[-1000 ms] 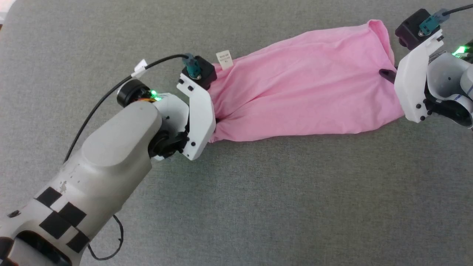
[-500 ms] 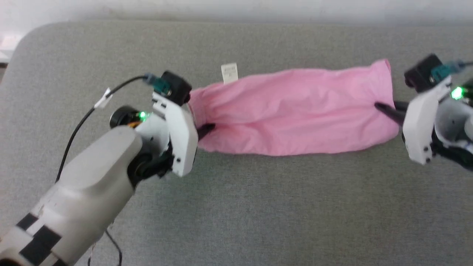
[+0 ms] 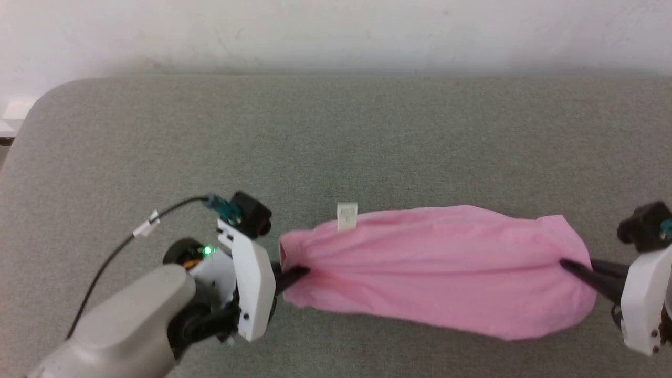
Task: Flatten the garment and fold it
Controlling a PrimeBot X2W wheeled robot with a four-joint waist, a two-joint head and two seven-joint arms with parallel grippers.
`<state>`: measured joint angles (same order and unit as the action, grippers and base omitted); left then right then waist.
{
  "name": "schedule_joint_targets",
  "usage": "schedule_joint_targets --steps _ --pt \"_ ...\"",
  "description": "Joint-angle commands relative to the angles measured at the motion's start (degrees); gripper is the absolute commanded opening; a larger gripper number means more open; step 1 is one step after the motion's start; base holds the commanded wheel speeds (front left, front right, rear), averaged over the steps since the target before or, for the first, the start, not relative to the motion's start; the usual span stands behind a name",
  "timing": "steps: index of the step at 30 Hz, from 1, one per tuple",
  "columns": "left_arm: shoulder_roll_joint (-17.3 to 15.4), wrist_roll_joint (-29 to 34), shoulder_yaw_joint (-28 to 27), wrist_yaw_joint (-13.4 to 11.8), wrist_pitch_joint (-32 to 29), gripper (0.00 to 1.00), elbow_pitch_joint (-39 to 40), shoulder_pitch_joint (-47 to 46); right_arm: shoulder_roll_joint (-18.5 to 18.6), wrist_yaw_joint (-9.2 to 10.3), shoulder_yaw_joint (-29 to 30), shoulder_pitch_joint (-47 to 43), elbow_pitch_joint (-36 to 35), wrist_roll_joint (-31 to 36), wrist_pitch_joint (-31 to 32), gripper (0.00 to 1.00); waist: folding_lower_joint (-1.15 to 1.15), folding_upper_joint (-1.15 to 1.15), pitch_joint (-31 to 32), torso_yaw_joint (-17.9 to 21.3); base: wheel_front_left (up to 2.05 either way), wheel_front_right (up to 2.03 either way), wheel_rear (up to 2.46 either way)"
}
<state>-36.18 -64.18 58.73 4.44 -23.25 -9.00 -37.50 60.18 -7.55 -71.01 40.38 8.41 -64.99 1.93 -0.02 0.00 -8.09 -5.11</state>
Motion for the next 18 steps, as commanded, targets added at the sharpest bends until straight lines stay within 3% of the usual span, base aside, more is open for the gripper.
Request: schedule_joint_targets --steps 1,5,12,13,14,18 --pt "-0.14 0.13 0.28 -0.34 0.01 0.0 -0.15 1.13 -0.28 0.06 0.26 -0.85 0.26 -0.02 -0.18 0.0 0.02 0.0 -0.63 0.54 0.0 0.0 0.0" --pt "1.16 1.76 2.05 -1.22 1.03 0.0 -3.11 2.98 -3.26 0.06 1.06 -4.81 3.56 -0.18 1.17 0.0 0.02 0.0 -2.02 1.3 0.0 0.0 0.0" --pt "4.7 3.68 3.76 -0.65 3.22 0.0 -9.81 3.3 -9.71 0.06 1.89 -7.9 10.77 2.42 3.0 0.0 0.02 0.0 -3.06 1.34 0.0 0.0 0.0" --pt "4.82 4.17 3.82 -0.56 3.98 0.52 -10.26 3.25 -10.25 0.06 2.45 -8.04 11.45 2.71 2.6 0.23 0.02 0.0 -2.74 1.34 0.0 0.0 0.0" --pt "4.94 4.42 3.55 -0.56 5.11 1.0 -10.52 3.33 -10.57 0.06 3.01 -8.21 11.97 3.0 2.3 0.97 0.02 0.0 -2.34 1.3 0.0 0.0 0.0" --pt "3.86 7.44 2.14 -1.73 11.86 1.0 -9.47 3.6 -9.91 0.06 5.75 -8.13 11.97 5.82 0.66 1.0 0.02 0.0 -0.1 1.23 0.0 0.0 0.0"
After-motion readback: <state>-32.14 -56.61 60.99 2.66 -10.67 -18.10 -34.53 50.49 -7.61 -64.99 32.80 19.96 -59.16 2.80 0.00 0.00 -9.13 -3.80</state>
